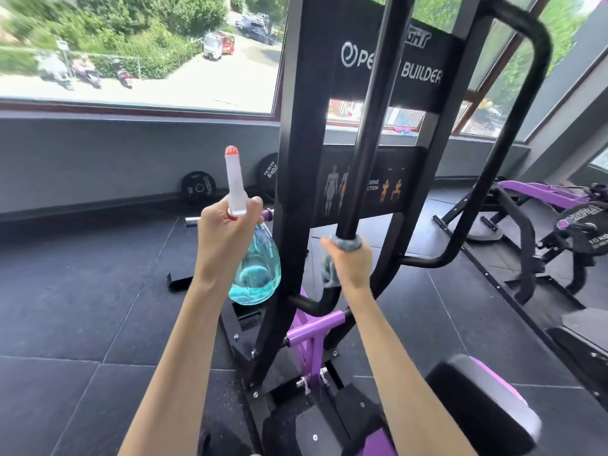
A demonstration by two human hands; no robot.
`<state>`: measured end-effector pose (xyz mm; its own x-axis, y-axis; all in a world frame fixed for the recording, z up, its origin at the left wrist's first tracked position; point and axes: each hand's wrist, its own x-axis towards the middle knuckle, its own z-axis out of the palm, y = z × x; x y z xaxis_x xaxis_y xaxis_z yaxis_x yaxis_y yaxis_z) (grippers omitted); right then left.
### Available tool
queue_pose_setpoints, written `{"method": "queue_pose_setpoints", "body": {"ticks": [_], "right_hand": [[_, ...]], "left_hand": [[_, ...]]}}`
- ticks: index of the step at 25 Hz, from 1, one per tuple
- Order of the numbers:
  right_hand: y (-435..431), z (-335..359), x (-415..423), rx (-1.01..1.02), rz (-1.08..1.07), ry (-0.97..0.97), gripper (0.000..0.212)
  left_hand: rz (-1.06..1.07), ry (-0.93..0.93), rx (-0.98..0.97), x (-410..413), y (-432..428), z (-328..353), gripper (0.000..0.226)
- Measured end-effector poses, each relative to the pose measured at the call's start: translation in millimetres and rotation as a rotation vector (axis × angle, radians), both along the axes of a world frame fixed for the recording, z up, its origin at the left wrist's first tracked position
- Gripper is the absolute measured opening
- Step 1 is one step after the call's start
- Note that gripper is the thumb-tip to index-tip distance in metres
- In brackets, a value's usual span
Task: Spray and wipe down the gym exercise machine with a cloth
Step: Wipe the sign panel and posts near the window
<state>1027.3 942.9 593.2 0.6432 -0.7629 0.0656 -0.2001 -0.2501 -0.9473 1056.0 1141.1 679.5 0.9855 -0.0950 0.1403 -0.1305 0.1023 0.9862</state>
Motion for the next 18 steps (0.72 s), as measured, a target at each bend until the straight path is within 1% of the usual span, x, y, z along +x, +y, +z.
{"method": "queue_pose_setpoints", "body": {"ticks": [2,4,6,7,8,10,11,12,13,14,15,16,17,18], "right_hand": [[-12.5,34.6,26.6,-0.13,-0.095,-0.078,0.04],[-5.9,51.8,31.8,-0.251,-0.147,-0.103,0.044],[7.9,31.1,16.4,-0.381,-0.238,-0.081,0.039],[13.3,4.4,3.8,-0.409,-0.251,-0.034,0.036],[20.4,-23.1,-12.4,-0.384,-0.222,0.022,0.031],[30.9,-66.0,-40.5,-0.179,-0.087,0.129,0.022],[33.2,-76.1,-50.6,-0.071,-0.047,0.163,0.02],[33.9,-79.6,-54.8,-0.007,-0.039,0.196,0.02],[34.8,-76.1,-57.0,-0.019,-0.051,0.273,0.023],[32.6,-71.8,-58.3,-0.056,-0.028,0.39,0.027],[33.2,-62.2,-60.8,-0.098,0.048,0.593,0.03],[34.4,-53.5,-61.4,-0.158,0.176,0.841,0.03],[36.1,-48.4,-60.0,-0.214,0.316,1.018,0.027],[41.3,-43.5,-56.3,-0.248,0.434,1.072,0.023]], "left_hand": [[-0.001,0.017,0.01,-1.3,1.2,-9.6,0.032],[-0.027,0.047,0.01,-3.6,0.5,-19.0,0.031],[-0.035,0.066,0.028,-6.5,-1.9,-25.8,0.03],[-0.027,0.071,0.037,-7.3,-3.2,-28.4,0.031],[-0.021,0.076,0.047,-8.4,-3.4,-30.2,0.031],[-0.014,0.073,0.044,-8.6,-1.9,-30.8,0.031],[-0.012,0.074,0.039,-7.9,-0.7,-31.1,0.031],[0.002,0.073,0.031,-6.2,2.6,-31.4,0.03],[0.023,0.072,0.023,-3.2,6.2,-31.5,0.028],[0.04,0.071,0.019,0.3,9.4,-31.9,0.027],[0.051,0.065,0.024,3.5,11.8,-32.8,0.026],[0.059,0.058,0.031,6.6,14.1,-34.5,0.026],[0.065,0.055,0.036,8.7,16.1,-37.2,0.028],[0.072,0.06,0.04,9.8,17.9,-39.6,0.029]]}}
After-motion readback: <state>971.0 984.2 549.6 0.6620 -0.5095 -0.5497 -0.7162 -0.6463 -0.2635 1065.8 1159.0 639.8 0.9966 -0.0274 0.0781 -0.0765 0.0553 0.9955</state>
